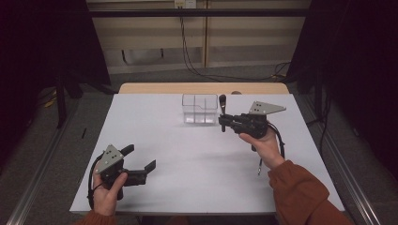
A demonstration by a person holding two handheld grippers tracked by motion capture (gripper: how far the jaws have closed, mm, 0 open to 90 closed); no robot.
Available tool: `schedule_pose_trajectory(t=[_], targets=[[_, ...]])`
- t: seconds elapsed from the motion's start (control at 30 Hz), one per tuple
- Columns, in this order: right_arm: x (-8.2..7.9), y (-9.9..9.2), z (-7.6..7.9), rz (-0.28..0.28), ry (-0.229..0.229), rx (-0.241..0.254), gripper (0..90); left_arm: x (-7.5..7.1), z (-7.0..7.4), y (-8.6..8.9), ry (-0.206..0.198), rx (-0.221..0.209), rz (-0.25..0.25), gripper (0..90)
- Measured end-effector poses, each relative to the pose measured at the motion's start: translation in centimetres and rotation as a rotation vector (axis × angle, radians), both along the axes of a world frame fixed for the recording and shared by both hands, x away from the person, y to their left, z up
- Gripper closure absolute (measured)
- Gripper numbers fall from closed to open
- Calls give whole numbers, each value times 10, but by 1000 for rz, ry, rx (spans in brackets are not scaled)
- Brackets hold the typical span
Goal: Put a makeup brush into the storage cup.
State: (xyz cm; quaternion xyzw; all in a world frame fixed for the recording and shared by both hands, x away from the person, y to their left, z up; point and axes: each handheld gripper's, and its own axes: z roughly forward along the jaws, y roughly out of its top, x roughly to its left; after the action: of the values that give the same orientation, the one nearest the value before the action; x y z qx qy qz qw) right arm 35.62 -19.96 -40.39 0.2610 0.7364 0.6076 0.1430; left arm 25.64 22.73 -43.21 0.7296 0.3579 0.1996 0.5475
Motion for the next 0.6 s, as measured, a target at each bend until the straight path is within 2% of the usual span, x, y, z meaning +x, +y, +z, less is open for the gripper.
schedule_pose_trajectory(t=[0.23, 0.6], targets=[[29, 5, 3, -45, 1, 3, 795, -1, 0, 4, -2, -4, -9, 17], [64, 14, 3, -110, 10, 9, 795, -1, 2, 6, -23, 3, -4, 20]])
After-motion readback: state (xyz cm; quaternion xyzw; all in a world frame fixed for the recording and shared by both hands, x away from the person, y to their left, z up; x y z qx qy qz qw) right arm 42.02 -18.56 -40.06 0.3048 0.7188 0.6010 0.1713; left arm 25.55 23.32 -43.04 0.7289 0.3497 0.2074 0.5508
